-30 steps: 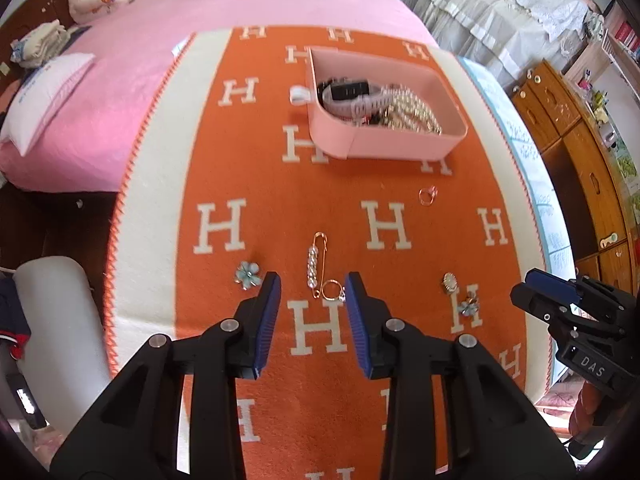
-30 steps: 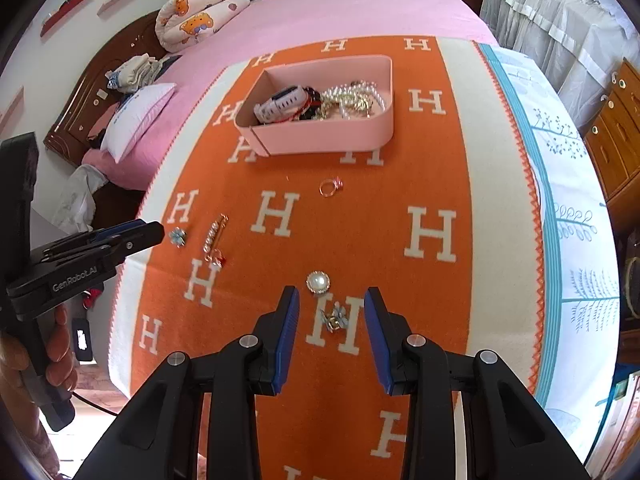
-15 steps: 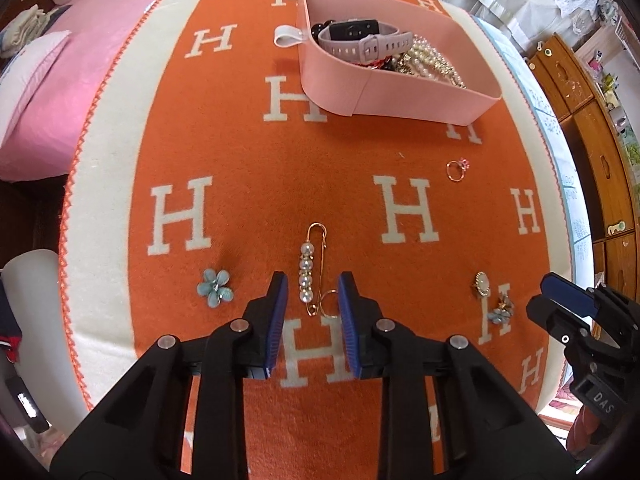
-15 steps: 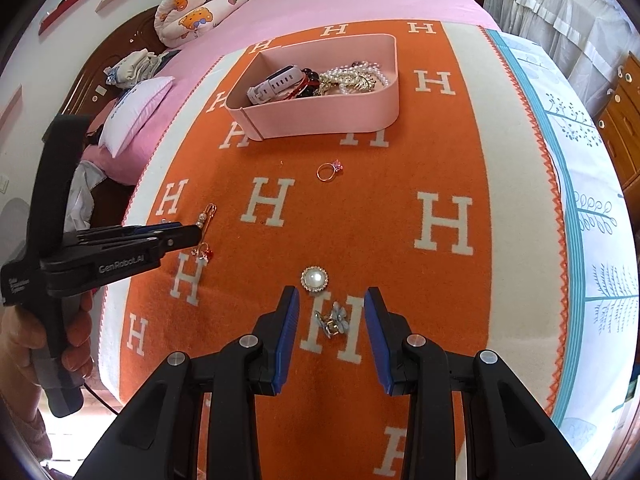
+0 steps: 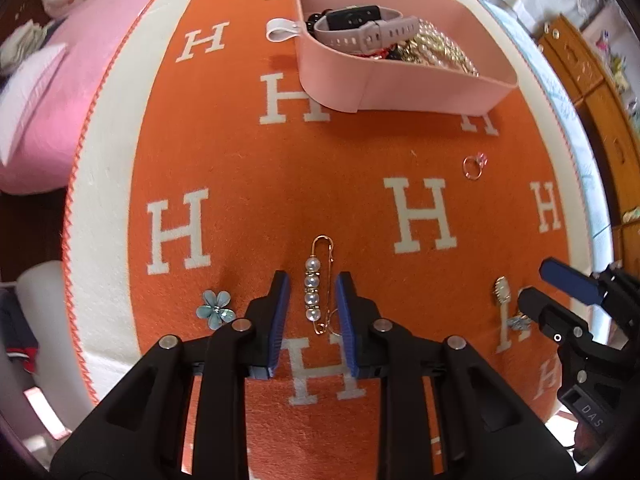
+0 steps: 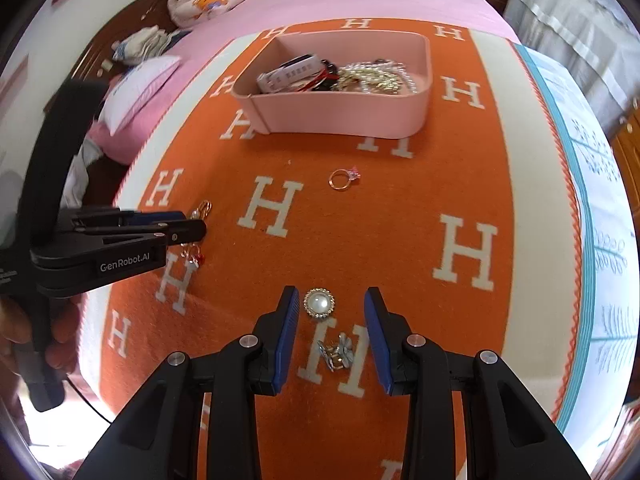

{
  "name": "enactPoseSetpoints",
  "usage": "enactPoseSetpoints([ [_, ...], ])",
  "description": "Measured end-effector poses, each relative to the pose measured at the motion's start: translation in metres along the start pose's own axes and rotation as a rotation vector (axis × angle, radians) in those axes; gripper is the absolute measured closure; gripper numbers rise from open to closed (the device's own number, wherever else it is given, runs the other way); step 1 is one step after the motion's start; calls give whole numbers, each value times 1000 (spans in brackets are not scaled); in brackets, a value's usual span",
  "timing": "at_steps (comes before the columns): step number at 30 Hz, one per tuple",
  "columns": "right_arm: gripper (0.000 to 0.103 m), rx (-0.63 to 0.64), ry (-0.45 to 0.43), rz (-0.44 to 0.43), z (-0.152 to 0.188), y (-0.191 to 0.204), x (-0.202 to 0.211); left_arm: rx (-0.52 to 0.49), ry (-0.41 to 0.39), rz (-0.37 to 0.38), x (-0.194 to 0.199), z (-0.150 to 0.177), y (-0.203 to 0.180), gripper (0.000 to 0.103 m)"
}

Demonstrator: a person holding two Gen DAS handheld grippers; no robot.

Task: Organize jewelry
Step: 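Grasp the pearl safety pin with the left tool while the right tool grasps the round brooch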

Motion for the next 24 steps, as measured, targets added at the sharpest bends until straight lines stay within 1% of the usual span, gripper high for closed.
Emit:
enactPoseSetpoints([
  [1, 69, 21, 8, 9, -1, 3, -3, -11, -2, -2, 0, 0, -3, 92],
  [2, 69, 34, 13, 13, 0, 4, -5, -12, 0, 2, -1, 0, -5, 94],
  [3, 69, 52, 21, 19, 1, 7, -9, -11, 3, 3, -1, -1, -7, 98],
  [9, 70, 105, 61, 59, 7, 13, -25, 6, -13, 4, -1, -2, -10, 98],
  [11, 81, 135, 52, 89, 6, 14, -27, 16, -16, 14, 0, -2, -12, 98],
  [12, 84, 148, 50, 101, 7, 14, -27, 21, -16, 20, 1, -2, -13, 98],
  [13, 86, 164, 50, 114, 7, 15, -28, 24, -16, 25, 1, 1, -10, 98],
  [15, 87, 179, 48, 120, 8, 16, -28, 26, -24, 32, 4, 2, -12, 98],
  [18, 88, 171, 41, 99, 8, 17, -26, 27, -42, 40, 14, 4, -9, 98],
  [20, 88, 143, 24, 66, 7, 16, -20, 29, -52, 49, 24, 6, -5, 98],
  [24, 88, 70, -42, -18, -4, 15, 1, 30, -84, 75, 46, -2, -6, 98],
])
Point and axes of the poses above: each gripper's, at about its wrist camera, not at the fingertips, and x roughly against the way its jaws point, y to its left, z to its underside, the point moved 10 cm from there along -x, roughly the way its jaws point, and after that the axes turned 15 degrees about x, right-handed, at the moved point
